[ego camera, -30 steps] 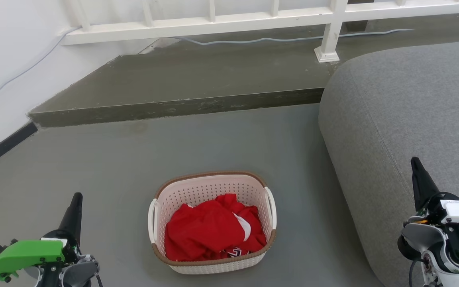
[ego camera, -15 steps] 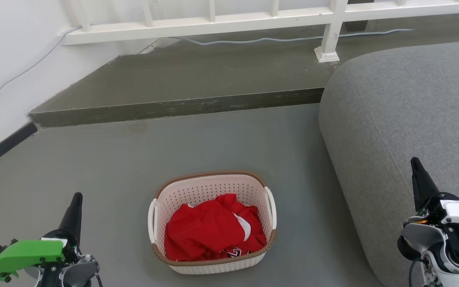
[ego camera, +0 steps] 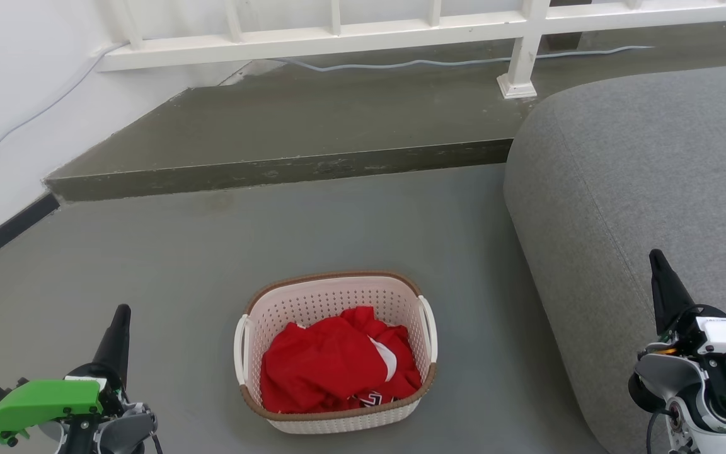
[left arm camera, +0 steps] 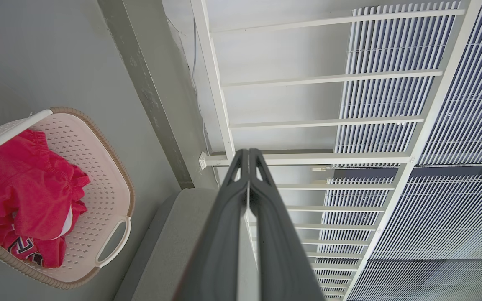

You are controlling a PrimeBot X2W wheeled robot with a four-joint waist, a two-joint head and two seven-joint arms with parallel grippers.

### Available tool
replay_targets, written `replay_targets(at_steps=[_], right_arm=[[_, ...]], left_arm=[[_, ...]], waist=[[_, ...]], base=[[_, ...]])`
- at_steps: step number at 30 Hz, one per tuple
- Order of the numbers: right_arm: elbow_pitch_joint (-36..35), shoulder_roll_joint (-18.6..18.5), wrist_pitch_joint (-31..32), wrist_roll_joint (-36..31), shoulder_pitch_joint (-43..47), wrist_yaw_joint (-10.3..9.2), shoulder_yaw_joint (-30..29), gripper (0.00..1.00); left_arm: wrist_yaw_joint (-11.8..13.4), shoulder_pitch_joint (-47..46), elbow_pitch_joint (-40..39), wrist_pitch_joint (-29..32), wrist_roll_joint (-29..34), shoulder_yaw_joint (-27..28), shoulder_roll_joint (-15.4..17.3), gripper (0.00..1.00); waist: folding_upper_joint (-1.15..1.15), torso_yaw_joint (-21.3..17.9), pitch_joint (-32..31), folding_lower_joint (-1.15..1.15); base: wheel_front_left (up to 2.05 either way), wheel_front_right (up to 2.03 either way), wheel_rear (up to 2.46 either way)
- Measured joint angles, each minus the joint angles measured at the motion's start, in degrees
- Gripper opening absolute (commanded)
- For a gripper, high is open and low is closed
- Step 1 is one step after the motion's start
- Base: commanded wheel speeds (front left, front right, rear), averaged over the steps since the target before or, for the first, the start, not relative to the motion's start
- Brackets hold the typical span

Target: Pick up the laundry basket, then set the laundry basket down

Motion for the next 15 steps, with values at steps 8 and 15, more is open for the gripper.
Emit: replay_targets(at_steps=[8, 15], right_arm=[[0.03, 0.01, 0.00, 0.00, 0.00, 0.00, -0.04, 0.00], [0.04, 0.03, 0.00, 0.00, -0.01, 0.00, -0.09, 0.00]], left_arm=[[0.00, 0.00, -0.01, -0.01, 0.00, -0.01, 0.00, 0.00], [0.00, 0.00, -0.01, -0.01, 0.00, -0.02, 0.00, 0.00]], waist=[[0.00, 0.00, 0.00, 0.00], [0.00, 0.00, 0.00, 0.00]], base=[[0.00, 0.00, 0.00], [0.00, 0.00, 0.00]])
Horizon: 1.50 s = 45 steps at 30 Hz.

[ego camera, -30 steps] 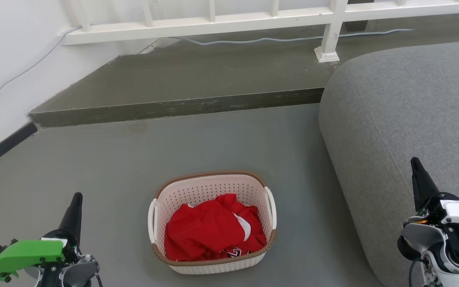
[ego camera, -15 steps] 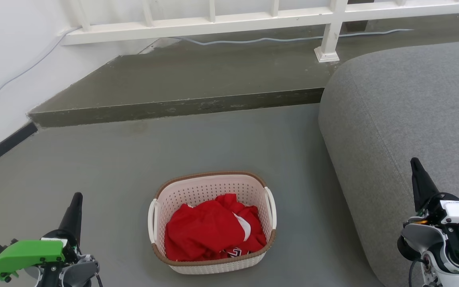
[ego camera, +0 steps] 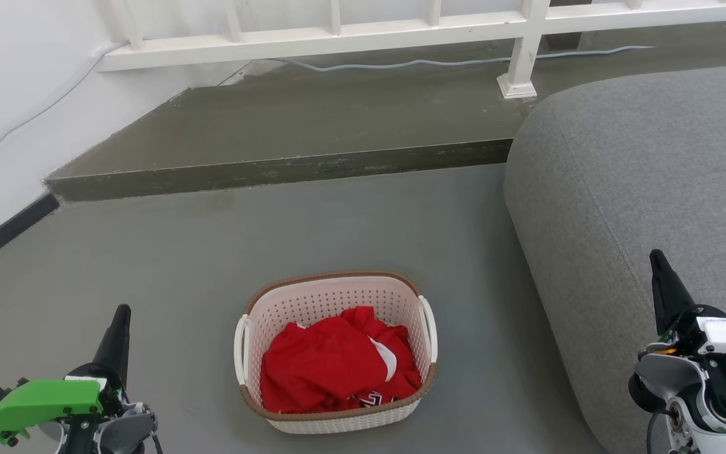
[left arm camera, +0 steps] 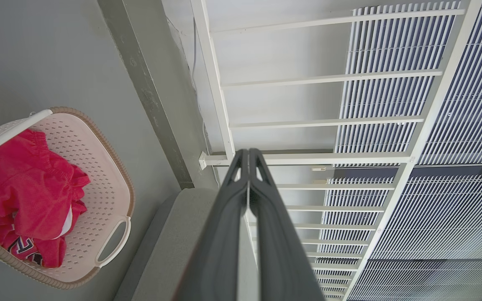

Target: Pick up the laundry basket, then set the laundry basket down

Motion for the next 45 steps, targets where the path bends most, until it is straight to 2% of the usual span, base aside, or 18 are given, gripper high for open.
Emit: replay_targets(at_steps=[45], right_arm=[[0.00, 0.08, 0.11, 0.00, -0.01, 0.00, -0.23, 0.00]], left_arm=[[0.00, 0.00, -0.03, -0.01, -0.01, -0.03, 0.00, 0.00]], waist=[[0.00, 0.00, 0.01, 0.00]], base=[[0.00, 0.00, 0.00]])
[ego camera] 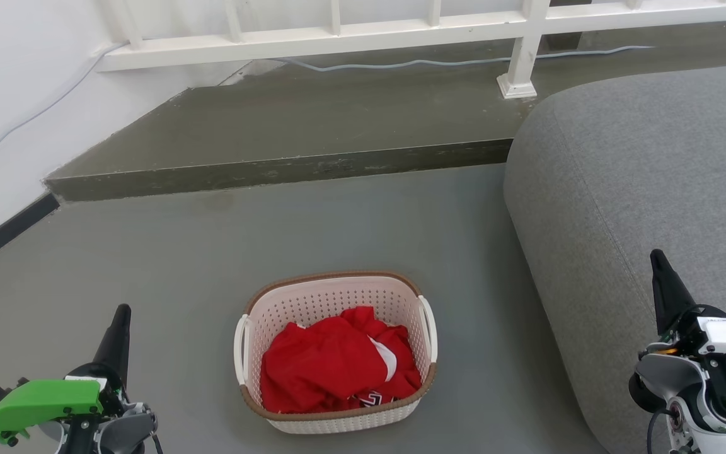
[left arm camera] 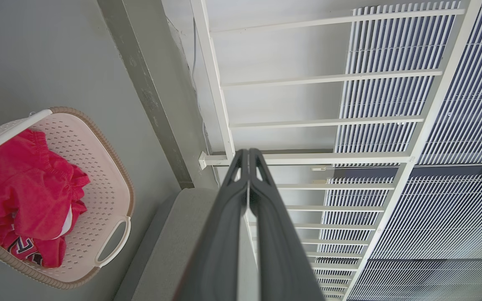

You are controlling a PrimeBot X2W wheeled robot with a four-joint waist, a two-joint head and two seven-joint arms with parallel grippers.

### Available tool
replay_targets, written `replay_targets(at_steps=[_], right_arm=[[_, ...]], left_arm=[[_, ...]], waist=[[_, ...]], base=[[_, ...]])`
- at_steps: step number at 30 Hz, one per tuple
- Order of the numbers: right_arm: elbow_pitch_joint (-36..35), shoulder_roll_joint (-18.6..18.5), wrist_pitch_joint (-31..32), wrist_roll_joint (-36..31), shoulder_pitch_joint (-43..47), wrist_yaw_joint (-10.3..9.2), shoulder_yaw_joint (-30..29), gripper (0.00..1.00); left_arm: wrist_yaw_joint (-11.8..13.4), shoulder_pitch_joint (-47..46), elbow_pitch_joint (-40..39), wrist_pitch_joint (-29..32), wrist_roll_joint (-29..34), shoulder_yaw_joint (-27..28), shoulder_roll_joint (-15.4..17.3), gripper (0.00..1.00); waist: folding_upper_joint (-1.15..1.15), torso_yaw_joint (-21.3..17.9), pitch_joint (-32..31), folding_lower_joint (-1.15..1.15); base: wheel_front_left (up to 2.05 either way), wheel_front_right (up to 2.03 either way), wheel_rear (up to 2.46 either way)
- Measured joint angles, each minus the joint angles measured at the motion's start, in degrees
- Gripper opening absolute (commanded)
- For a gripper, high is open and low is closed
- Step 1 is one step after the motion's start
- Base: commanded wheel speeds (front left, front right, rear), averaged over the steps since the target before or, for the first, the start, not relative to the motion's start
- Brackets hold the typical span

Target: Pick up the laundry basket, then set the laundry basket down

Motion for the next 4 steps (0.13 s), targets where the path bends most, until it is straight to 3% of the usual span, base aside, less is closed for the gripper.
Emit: replay_targets(at_steps=[4], right_arm=[[-0.01, 0.02, 0.22, -0.01, 0.00, 0.00, -0.03, 0.00]], left_arm=[[0.00, 0.00, 0.00, 0.00, 0.00, 0.00, 0.00, 0.00]], waist=[[0.00, 0.00, 0.00, 0.00]], base=[[0.00, 0.00, 0.00]])
